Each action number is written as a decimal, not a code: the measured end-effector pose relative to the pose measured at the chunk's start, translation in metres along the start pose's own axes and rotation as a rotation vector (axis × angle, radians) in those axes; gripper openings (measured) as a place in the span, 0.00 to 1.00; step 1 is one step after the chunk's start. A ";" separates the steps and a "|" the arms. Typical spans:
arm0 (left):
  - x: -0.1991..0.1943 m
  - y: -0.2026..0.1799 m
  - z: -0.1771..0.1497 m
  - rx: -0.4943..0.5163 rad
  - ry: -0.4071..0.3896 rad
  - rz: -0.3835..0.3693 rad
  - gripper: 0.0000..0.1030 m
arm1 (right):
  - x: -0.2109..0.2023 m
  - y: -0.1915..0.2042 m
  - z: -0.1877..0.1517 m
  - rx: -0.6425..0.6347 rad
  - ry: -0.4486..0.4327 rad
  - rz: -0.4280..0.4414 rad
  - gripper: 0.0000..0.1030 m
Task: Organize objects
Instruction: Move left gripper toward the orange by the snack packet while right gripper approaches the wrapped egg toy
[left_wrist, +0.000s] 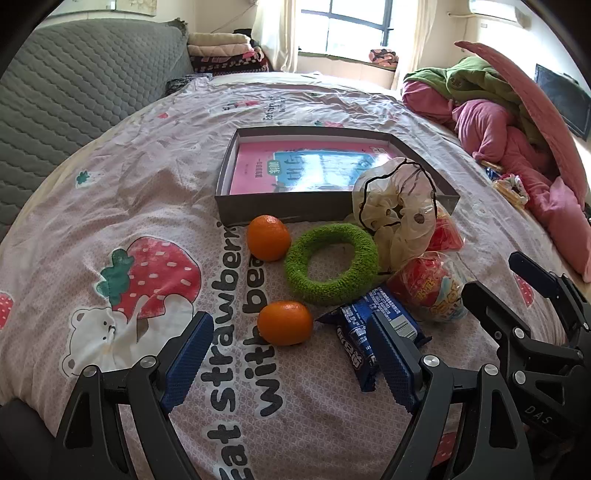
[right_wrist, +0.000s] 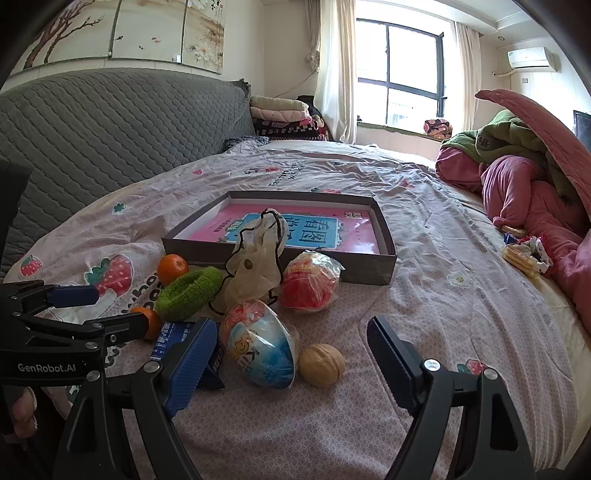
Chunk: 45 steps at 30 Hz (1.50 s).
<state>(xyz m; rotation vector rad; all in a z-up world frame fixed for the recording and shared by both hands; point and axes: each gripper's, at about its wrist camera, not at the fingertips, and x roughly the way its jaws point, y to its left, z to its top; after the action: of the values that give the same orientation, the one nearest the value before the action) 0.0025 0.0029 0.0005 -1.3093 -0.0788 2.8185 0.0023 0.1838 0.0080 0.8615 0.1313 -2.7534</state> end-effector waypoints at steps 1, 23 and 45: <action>-0.001 0.000 0.000 0.000 -0.001 0.001 0.83 | 0.000 0.000 0.000 -0.001 0.000 0.002 0.81; -0.005 -0.002 0.001 0.017 -0.019 0.015 0.83 | -0.003 -0.003 0.002 0.011 -0.014 -0.007 0.81; -0.010 -0.001 -0.001 0.018 -0.020 0.010 0.83 | -0.012 -0.006 0.002 0.009 -0.037 -0.013 0.81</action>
<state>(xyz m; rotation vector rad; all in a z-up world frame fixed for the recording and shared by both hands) 0.0097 0.0030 0.0081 -1.2813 -0.0469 2.8344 0.0087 0.1921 0.0165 0.8141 0.1185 -2.7818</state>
